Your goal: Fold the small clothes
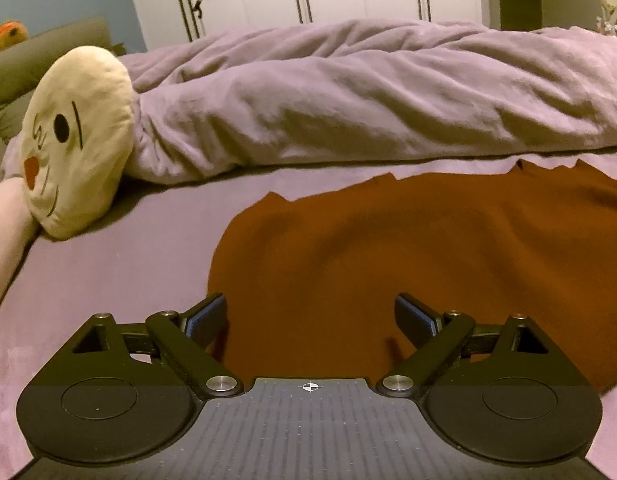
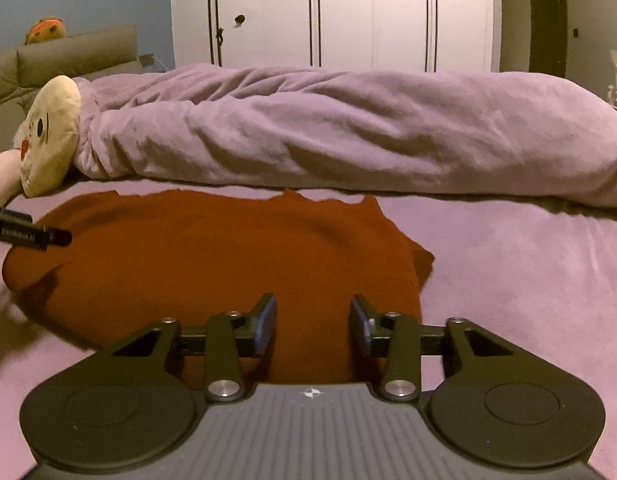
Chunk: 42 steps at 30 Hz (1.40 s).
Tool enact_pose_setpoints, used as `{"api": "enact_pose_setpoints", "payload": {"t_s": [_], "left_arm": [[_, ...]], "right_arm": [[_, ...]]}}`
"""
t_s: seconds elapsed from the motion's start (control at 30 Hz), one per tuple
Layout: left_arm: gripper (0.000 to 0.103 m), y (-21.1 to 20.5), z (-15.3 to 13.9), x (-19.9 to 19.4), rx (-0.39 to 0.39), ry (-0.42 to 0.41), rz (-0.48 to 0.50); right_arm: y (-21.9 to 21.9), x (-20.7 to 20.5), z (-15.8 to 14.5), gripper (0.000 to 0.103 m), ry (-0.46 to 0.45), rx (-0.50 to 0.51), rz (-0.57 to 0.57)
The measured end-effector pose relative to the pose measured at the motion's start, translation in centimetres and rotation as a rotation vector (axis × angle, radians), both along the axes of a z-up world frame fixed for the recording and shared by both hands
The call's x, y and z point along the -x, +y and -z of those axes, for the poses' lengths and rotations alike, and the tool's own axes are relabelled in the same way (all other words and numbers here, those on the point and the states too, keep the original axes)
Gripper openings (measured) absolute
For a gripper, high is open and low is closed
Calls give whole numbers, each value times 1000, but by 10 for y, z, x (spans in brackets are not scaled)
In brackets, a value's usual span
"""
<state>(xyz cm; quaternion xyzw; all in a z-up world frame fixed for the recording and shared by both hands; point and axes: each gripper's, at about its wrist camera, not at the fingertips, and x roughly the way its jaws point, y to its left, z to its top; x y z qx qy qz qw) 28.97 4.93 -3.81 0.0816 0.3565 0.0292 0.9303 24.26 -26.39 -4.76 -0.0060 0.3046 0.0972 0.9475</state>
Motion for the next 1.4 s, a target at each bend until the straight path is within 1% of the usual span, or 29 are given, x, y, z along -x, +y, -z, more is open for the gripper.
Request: {"api": "enact_pose_setpoints", "payload": {"t_s": [0.13,0.3,0.37,0.4,0.43,0.5,0.57,0.6,0.63,0.67,0.73,0.8,0.9,0.93,0.97,1.03,1.07,1.17,1.23,1.27,1.33,1.4], "left_arm": [[95,7,5,-9,8,3,-45],[96,19,15,-23,42,4,-82],[96,23,21,-29,45,11,-97],[96,27,27,-33,41,20,-109],[98,30,34,-35,30,27,-130],[102,42,46,-34,43,-9,-168],[102,50,47,-31,69,-24,-213],[102,52,43,-28,74,-34,-245],[102,54,39,-25,61,-41,-268],[102,56,35,-22,42,-46,-276],[102,67,31,-14,16,-50,-286],[102,84,28,-6,30,-34,-306],[102,109,21,13,110,-6,-329],[102,114,19,20,121,-5,-332],[101,118,18,26,117,-8,-337],[101,121,19,34,75,0,-338],[101,123,20,37,82,7,-326],[101,127,21,44,241,43,-234],[101,129,22,45,320,56,-221],[100,130,23,43,361,66,-231],[100,136,23,41,460,78,-236],[100,139,23,40,527,85,-220]], "right_arm": [[6,-16,2,32,-1,-20,-20],[9,-64,17,31,6,38,-11],[4,-79,27,26,27,89,16],[-1,-87,33,26,42,126,43],[-7,-90,37,26,42,139,60],[-15,-91,39,26,43,157,103],[-17,-85,40,26,41,192,117],[-18,-83,39,26,49,209,148],[-19,-79,37,26,56,229,179],[-22,-73,34,26,58,228,202],[-31,-55,23,26,58,155,238],[-36,-28,13,26,43,58,214],[-30,11,6,29,20,6,175],[-28,22,6,29,18,-15,155],[-25,34,7,30,18,-37,143],[-19,49,11,32,25,-65,114],[-14,54,14,32,34,-66,106],[-4,58,24,38,83,-86,96],[-2,55,32,38,114,-111,107],[-1,54,35,39,120,-119,114],[4,53,36,39,118,-117,113],[8,51,36,39,118,-128,99]]}}
